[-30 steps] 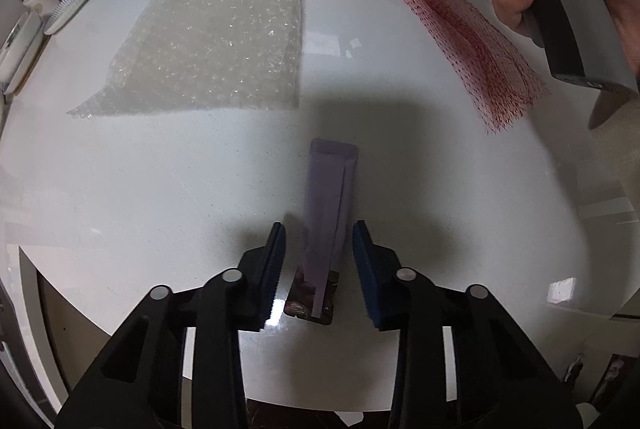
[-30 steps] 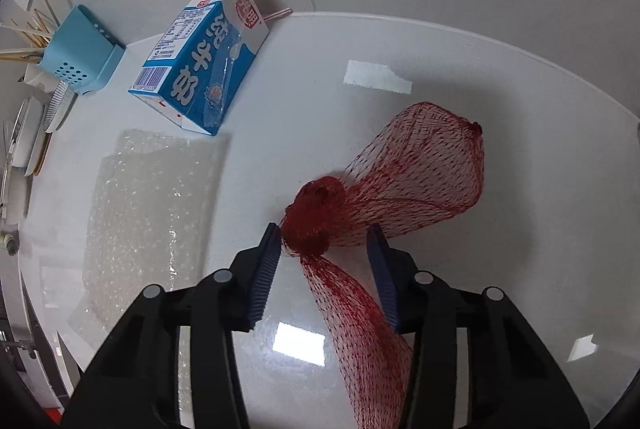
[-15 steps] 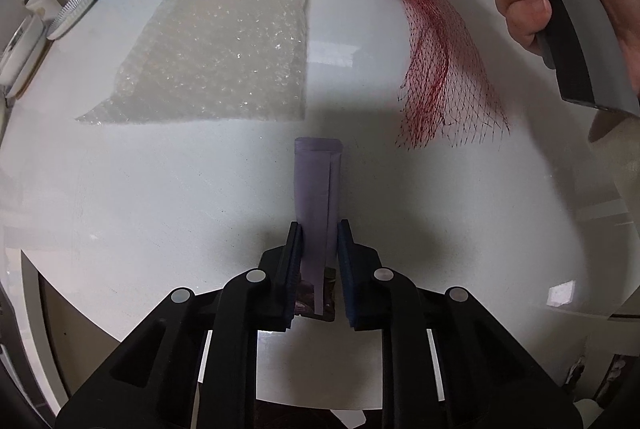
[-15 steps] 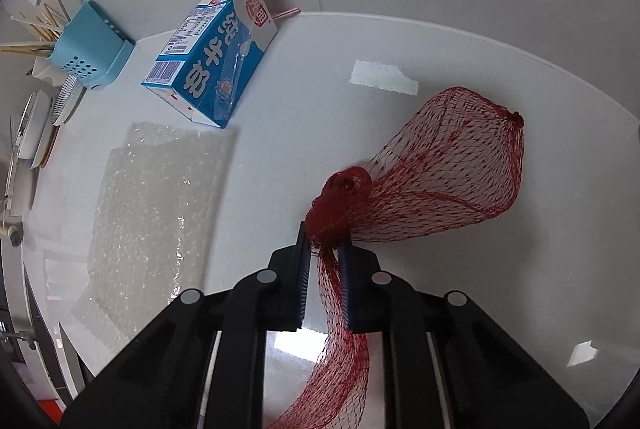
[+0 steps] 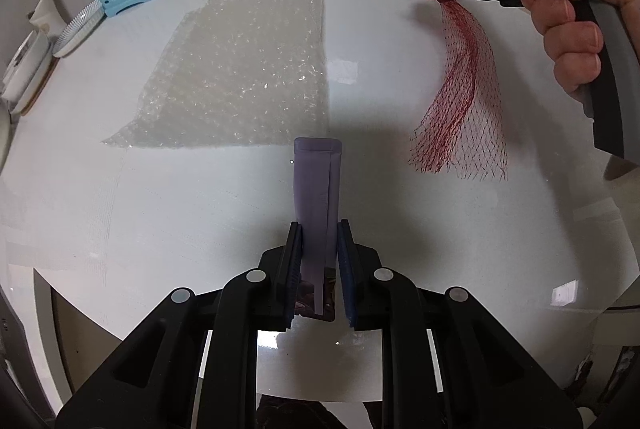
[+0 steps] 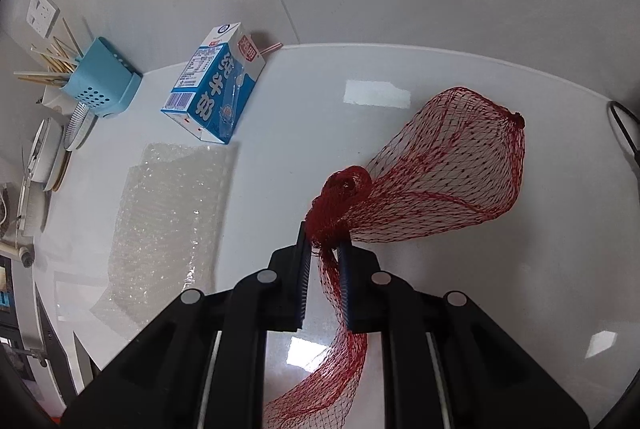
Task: Collect trash
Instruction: 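Carry the purple strip and red mesh net down over the wastebasket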
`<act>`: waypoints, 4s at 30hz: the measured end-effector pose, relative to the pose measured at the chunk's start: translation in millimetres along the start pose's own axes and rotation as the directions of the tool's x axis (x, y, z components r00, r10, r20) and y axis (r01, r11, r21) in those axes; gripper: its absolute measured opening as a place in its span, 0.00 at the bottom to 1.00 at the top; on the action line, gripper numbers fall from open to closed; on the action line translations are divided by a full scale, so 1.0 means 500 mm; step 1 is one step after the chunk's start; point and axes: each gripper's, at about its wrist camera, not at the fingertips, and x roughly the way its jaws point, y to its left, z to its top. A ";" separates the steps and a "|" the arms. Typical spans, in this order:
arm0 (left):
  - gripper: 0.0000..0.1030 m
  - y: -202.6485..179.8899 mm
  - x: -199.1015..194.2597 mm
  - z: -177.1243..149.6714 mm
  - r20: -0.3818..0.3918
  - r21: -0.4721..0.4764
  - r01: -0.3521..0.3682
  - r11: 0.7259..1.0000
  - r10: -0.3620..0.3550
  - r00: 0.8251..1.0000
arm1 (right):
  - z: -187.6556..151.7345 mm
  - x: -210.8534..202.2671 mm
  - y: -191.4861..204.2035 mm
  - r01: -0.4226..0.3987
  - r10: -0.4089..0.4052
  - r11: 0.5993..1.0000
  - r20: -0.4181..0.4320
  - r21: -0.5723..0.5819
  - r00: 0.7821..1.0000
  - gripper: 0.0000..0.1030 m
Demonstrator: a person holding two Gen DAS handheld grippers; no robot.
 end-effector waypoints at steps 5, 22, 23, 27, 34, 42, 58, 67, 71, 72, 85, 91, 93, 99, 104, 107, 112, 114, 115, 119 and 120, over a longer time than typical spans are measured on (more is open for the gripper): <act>0.17 0.017 -0.023 0.000 0.033 0.051 0.023 0.998 -0.025 0.999 | -0.031 -0.055 -0.002 0.005 -0.008 0.999 0.050 0.044 0.999 0.12; 0.17 0.160 -0.133 -0.079 0.142 0.178 0.092 0.980 -0.118 0.983 | -0.208 -0.230 0.094 0.022 -0.052 0.989 0.206 0.148 0.977 0.12; 0.17 0.170 -0.140 -0.084 0.150 0.185 0.094 0.978 -0.123 0.981 | -0.223 -0.243 0.108 0.023 -0.055 0.989 0.217 0.145 0.975 0.12; 0.17 0.204 -0.171 -0.112 0.178 0.215 0.102 0.971 -0.142 0.974 | -0.289 -0.291 0.156 0.029 -0.062 0.991 0.250 0.132 0.966 0.12; 0.17 0.256 -0.216 -0.159 0.211 0.273 0.126 0.954 -0.187 0.959 | -0.415 -0.354 0.238 0.058 -0.089 0.992 0.293 0.115 0.952 0.12; 0.17 0.287 -0.236 -0.207 0.200 0.327 0.183 0.927 -0.257 0.945 | -0.576 -0.383 0.278 0.070 -0.110 0.987 0.291 0.145 0.950 0.12; 0.17 0.277 -0.222 -0.308 0.160 0.316 0.240 0.918 -0.300 0.940 | -0.751 -0.333 0.290 0.016 -0.032 0.997 0.243 0.069 0.969 0.12; 0.17 0.274 -0.171 -0.384 0.126 0.273 0.236 0.933 -0.278 0.952 | -0.838 -0.261 0.299 -0.015 0.021 0.999 0.181 -0.035 0.983 0.12; 0.17 0.280 -0.138 -0.416 0.108 0.255 0.247 0.935 -0.282 0.953 | -0.882 -0.209 0.314 -0.020 0.030 0.996 0.116 -0.082 0.993 0.12; 0.17 0.281 -0.124 -0.424 0.099 0.248 0.253 0.935 -0.284 0.954 | -0.891 -0.197 0.316 -0.023 0.032 0.996 0.099 -0.086 0.995 0.12; 0.17 0.268 0.044 -0.527 0.034 0.239 0.247 0.939 -0.262 0.964 | -1.007 -0.035 0.285 -0.024 0.019 0.994 -0.050 -0.111 0.999 0.12; 0.17 0.253 0.134 -0.578 -0.037 0.214 0.279 0.936 -0.278 0.960 | -1.065 0.066 0.243 -0.036 0.026 0.994 -0.092 -0.103 0.995 0.12; 0.17 0.247 0.166 -0.593 -0.052 0.205 0.289 0.935 -0.285 0.957 | -1.085 0.108 0.227 -0.028 0.016 0.994 -0.108 -0.106 0.994 0.12; 0.17 0.233 0.304 -0.659 -0.075 0.196 0.296 0.935 -0.287 0.955 | -1.136 0.226 0.170 -0.044 0.034 0.997 -0.138 -0.068 0.990 0.12; 0.17 0.232 0.448 -0.712 -0.104 0.162 0.302 0.939 -0.289 0.952 | -1.174 0.349 0.121 -0.044 0.034 0.997 -0.162 -0.062 0.986 0.12; 0.17 0.232 0.532 -0.729 -0.112 0.150 0.306 0.940 -0.292 0.950 | -1.191 0.421 0.101 -0.045 0.033 0.997 -0.174 -0.068 0.984 0.12; 0.17 0.217 0.672 -0.755 -0.137 0.137 0.300 0.944 -0.281 0.950 | -1.208 0.535 0.074 -0.034 0.012 0.995 -0.215 -0.095 0.976 0.12; 0.17 0.213 0.730 -0.768 -0.158 0.133 0.290 0.948 -0.269 0.950 | -1.215 0.567 0.062 -0.032 0.006 0.994 -0.226 -0.109 0.974 0.12; 0.17 0.203 0.751 -0.775 -0.166 0.138 0.284 0.949 -0.260 0.951 | -1.220 0.584 0.058 -0.032 0.005 0.993 -0.232 -0.112 0.973 0.12; 0.17 0.176 0.835 -0.797 -0.203 0.174 0.271 0.947 -0.235 0.950 | -1.240 0.638 0.044 -0.026 -0.002 0.994 -0.259 -0.104 0.966 0.11; 0.17 0.171 0.852 -0.803 -0.215 0.178 0.273 0.945 -0.234 0.948 | -1.245 0.645 0.041 -0.022 -0.005 0.994 -0.263 -0.103 0.965 0.11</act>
